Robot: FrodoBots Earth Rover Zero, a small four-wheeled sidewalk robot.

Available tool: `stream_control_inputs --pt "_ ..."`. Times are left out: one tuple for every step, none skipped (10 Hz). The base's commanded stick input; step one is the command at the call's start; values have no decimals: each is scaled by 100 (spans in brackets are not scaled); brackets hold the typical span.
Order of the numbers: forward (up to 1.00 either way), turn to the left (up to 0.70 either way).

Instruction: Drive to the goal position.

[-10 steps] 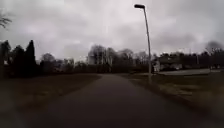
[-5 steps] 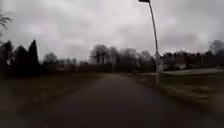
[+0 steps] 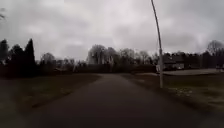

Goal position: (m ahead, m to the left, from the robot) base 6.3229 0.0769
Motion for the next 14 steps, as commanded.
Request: stream_control_inputs --pt "100 0" --pt "100 0" --pt "100 0" --pt "100 0" --pt "100 0" --pt "100 0" --pt "100 0" --pt "100 0" --pt "100 0" --pt "100 0" --pt "100 0" --pt "100 0" --pt "100 0" --pt "100 0"
